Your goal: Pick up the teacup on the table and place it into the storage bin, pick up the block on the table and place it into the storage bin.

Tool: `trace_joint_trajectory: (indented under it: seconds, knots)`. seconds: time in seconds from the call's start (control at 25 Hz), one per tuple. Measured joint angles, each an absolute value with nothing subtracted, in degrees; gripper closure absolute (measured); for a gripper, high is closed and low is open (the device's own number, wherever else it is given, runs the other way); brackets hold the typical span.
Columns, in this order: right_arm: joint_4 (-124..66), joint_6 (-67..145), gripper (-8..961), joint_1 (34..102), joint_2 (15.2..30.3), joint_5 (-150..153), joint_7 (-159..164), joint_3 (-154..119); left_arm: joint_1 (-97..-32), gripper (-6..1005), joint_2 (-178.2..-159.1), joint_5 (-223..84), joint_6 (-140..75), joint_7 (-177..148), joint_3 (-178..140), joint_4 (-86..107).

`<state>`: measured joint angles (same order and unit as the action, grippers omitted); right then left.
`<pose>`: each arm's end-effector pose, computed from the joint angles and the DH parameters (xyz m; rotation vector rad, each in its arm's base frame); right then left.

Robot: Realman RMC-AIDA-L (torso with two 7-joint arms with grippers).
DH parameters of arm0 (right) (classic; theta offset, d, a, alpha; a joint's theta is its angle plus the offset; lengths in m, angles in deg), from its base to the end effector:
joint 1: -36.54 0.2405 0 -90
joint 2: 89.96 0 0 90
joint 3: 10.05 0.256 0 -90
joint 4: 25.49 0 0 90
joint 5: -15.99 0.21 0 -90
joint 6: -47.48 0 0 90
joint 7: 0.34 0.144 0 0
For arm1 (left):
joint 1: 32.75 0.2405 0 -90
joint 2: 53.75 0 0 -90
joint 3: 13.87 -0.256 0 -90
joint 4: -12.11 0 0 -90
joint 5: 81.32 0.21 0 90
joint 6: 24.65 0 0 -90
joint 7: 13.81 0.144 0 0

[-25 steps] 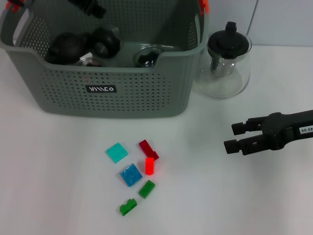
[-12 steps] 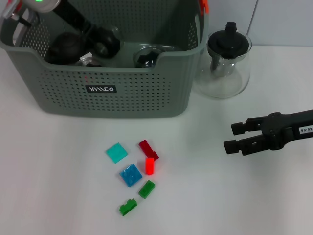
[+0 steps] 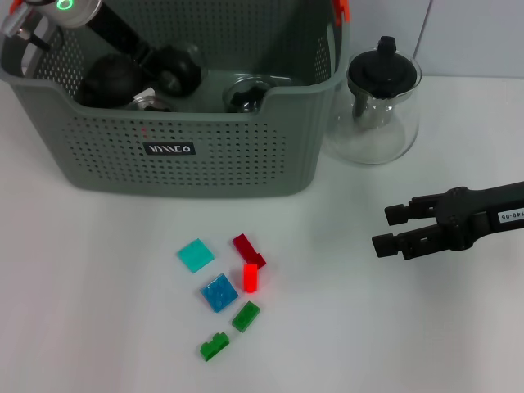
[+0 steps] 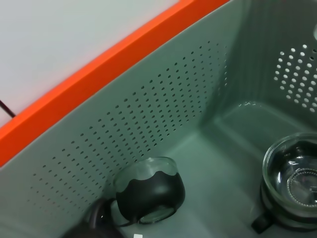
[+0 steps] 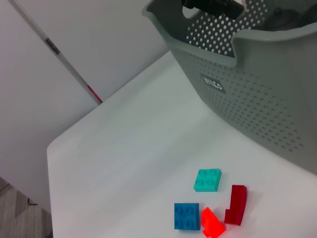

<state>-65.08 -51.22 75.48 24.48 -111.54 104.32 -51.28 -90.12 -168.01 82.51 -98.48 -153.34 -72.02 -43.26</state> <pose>0.2367 0.3454 0.0204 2.9315 -1.0275 -0.4166 -0.1471 0.4727 0.0649 -2.3104 -0.7244 0.3983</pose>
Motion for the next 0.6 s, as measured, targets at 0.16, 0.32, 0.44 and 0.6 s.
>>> trace_joint_trajectory:
  seconds: [0.16, 0.32, 0.44, 0.6]
  knots:
    - [-65.05, -51.22, 8, 75.44, 24.48, -111.54, 104.33, -51.24, -89.95, 533, -168.00, 82.51, -98.43, -153.32, -72.02, -43.64]
    - [-65.07, -51.22, 8, 75.21, 24.47, -111.51, 104.32, -51.19, -89.27, 529, -168.01, 82.51, -98.87, -153.30, -71.78, -45.25]
    - [-65.11, -51.22, 8, 75.08, 24.42, -111.49, 104.32, -51.17, -88.21, 526, -168.30, 82.49, -99.88, -153.29, -71.61, -47.85]
    - [-65.14, -51.22, 8, 75.07, 24.42, -111.46, 104.24, -51.16, -86.46, 413, -168.93, 81.98, -103.28, -153.28, -71.03, -54.12]
